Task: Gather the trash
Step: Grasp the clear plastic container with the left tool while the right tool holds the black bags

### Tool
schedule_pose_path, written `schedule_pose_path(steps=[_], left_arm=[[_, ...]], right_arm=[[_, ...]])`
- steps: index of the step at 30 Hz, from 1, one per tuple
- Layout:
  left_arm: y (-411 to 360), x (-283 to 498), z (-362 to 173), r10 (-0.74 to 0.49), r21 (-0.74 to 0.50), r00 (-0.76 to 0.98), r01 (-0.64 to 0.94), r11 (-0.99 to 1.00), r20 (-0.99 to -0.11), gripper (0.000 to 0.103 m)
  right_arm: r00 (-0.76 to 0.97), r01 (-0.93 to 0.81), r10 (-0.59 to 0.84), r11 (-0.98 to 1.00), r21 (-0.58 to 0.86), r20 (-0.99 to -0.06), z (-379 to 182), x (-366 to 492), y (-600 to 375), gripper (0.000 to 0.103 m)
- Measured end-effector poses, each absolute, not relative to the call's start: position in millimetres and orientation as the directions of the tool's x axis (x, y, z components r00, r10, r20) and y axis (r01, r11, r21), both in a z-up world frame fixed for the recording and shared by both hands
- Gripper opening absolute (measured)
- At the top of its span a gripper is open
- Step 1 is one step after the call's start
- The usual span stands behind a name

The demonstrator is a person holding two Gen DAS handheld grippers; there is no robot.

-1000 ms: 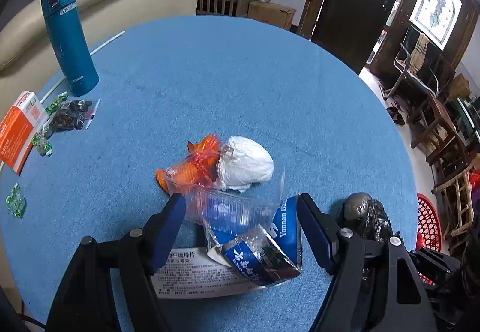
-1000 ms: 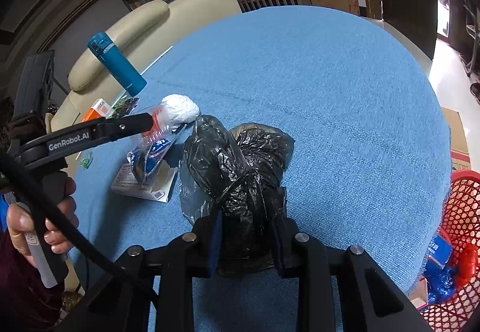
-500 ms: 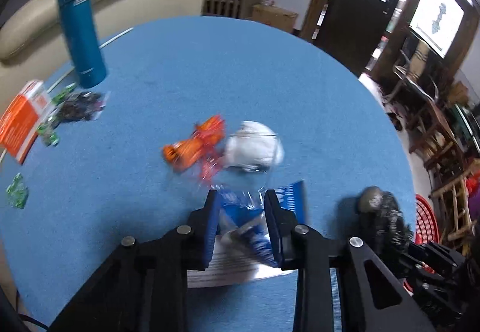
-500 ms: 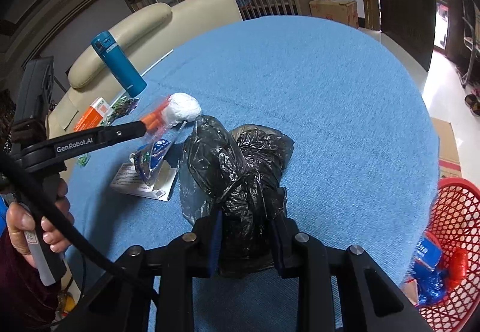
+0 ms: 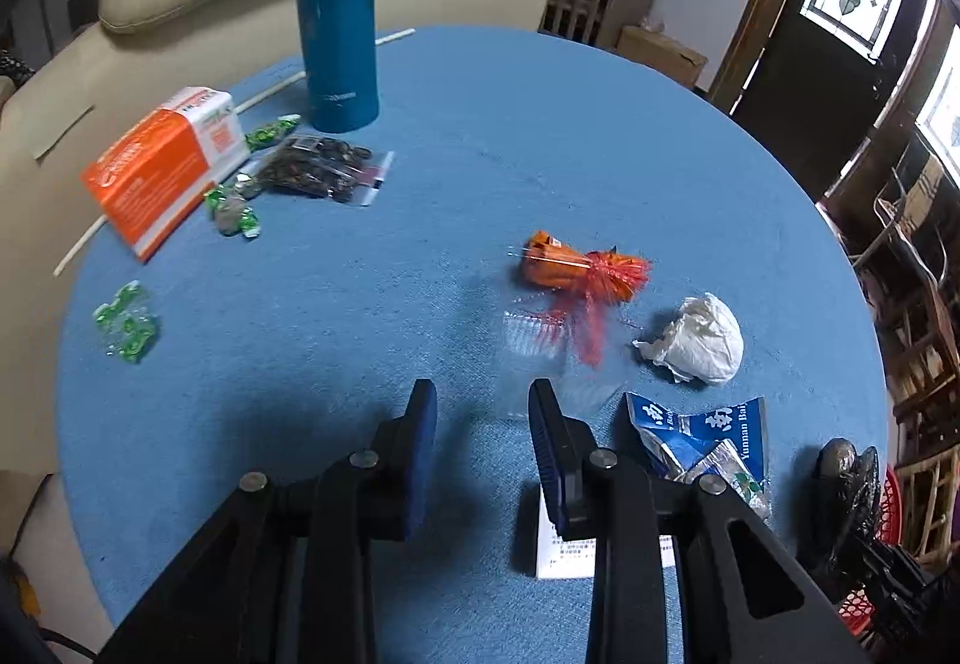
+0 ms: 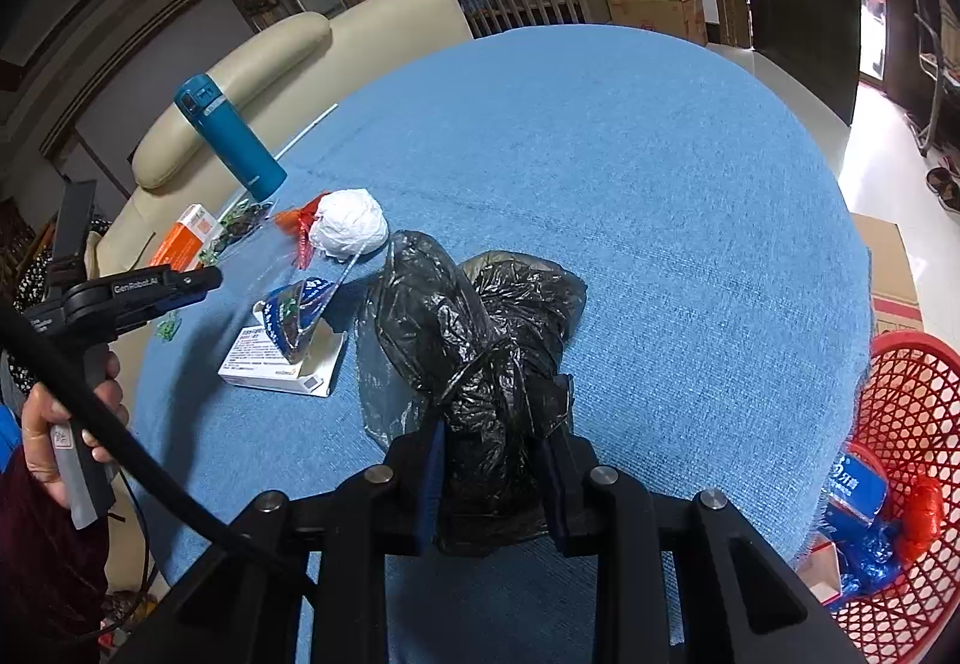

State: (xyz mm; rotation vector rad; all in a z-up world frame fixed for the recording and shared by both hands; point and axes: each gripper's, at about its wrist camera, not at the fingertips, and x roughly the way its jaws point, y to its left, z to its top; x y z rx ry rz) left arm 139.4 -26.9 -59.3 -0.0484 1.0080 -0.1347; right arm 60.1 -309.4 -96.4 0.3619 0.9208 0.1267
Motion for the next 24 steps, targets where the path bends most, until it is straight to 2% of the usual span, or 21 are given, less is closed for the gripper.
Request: schedule_pose_path(steps=[2,3,4,7,11,18,21,24], left_arm=[[-31.7,134.1,-54.6,-0.127,-0.092,0.537,0.091,0.992,-0.834,0.050],[-34.8,130.3,-52.3,-0.122,-0.086,0.549,0.092,0.992,-0.827,0.069],[-38.5,124.8,-49.1,-0.112,-0.073,0.572,0.091,0.993,-0.813,0.076],[-51.0,115.1,-44.2,-0.115,-0.041,0.605,0.133,0.990,-0.788,0.076],[-66.6,118.6,-51.0,-0.097,0.012,0.594,0.177,0.984,-0.798,0.077],[-52.7,141.9,-81.6,-0.128,-0.069,0.523,0.131,0.989,-0.843,0.077],[-48.7,141.3,-84.0,-0.172,-0.109,0.513,0.151,0.983,-0.841,0.058],[-46.2,136.7,-79.8,-0.177,-0.108,0.535,0.157,0.982,-0.826,0.057]], right_arm=[[0.601,0.048,0.263,0.931,0.362,-0.755,-96.8,60.8,-309.2,0.029],[0.601,0.047,0.264,0.931,0.363,-0.754,-96.9,61.2,-309.0,0.029],[0.601,0.046,0.264,0.931,0.363,-0.754,-96.8,61.3,-308.7,0.029],[0.602,0.042,0.266,0.931,0.362,-0.753,-96.8,60.6,-309.5,0.029],[0.601,0.043,0.273,0.928,0.371,-0.751,-97.2,59.8,-311.2,0.029],[0.603,0.041,0.268,0.930,0.364,-0.751,-97.9,59.4,-311.5,0.029],[0.606,0.039,0.263,0.933,0.358,-0.750,-97.6,59.3,-310.5,0.029],[0.610,0.029,0.263,0.936,0.352,-0.748,-96.4,58.6,-308.8,0.029]])
